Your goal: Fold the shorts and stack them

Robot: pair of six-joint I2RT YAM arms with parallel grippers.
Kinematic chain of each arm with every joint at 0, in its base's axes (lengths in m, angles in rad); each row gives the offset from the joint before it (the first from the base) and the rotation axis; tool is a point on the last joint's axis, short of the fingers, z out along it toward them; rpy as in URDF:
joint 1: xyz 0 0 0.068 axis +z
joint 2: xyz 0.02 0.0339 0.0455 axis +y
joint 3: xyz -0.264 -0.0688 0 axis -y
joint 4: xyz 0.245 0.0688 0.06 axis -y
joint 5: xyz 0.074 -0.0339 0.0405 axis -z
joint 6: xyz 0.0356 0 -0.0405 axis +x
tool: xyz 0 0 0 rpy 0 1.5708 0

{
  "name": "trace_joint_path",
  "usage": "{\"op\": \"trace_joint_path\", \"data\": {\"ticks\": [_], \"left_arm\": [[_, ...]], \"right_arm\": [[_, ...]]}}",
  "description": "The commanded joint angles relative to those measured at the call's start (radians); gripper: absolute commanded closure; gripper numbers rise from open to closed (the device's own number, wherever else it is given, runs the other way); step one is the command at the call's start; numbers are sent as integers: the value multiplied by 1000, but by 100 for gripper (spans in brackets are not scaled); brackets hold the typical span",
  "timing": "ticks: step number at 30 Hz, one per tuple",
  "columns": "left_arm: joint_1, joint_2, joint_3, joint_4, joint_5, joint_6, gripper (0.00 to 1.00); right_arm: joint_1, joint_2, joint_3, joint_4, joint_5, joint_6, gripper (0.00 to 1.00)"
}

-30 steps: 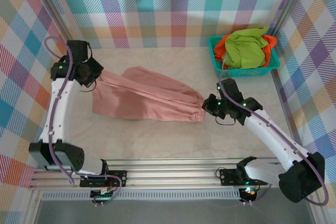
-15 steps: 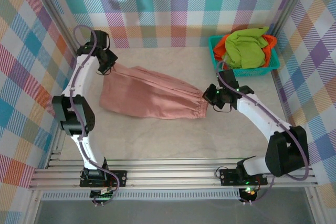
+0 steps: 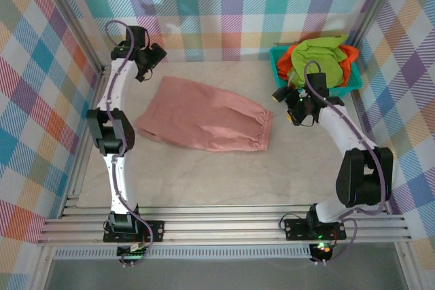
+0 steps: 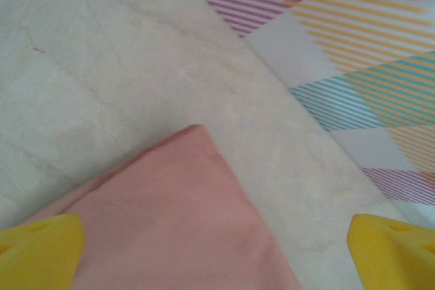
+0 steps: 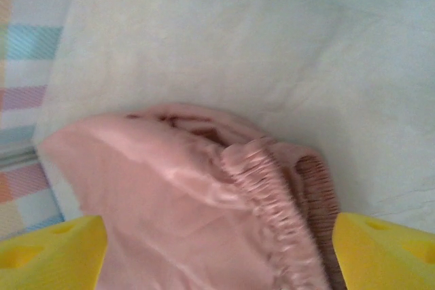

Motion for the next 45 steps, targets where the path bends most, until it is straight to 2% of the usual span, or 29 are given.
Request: {"op": "trace_joint_path", "data": {"ticks": [1, 5, 9, 16, 29, 38, 42, 45], "left_arm": [[-11, -217, -190, 62, 82, 24, 0], [-34, -363, -546, 245, 117, -9, 0], [-41, -398, -771, 363, 124, -31, 0], [-40, -378, -981, 482, 72, -26, 0], [-26, -467, -1344, 570, -33, -70, 0], [-26, -691, -1581, 565, -66, -109, 0], [-26, -826, -1636, 533, -53, -112, 0], [-26, -961, -1604, 444, -31, -105, 0]], "right_arm": [[91, -19, 41, 30, -106, -40, 9], [183, 60, 94, 38, -135, -68, 7], [193, 171, 172, 21, -137, -83, 6], [174, 354, 294, -25, -125, -154, 5], [84, 545, 296, -15, -131, -178, 5], [80, 529, 243, 29, -187, -193, 2], [94, 401, 169, 96, -249, -227, 0], [112, 243, 88, 142, -283, -237, 0]]}}
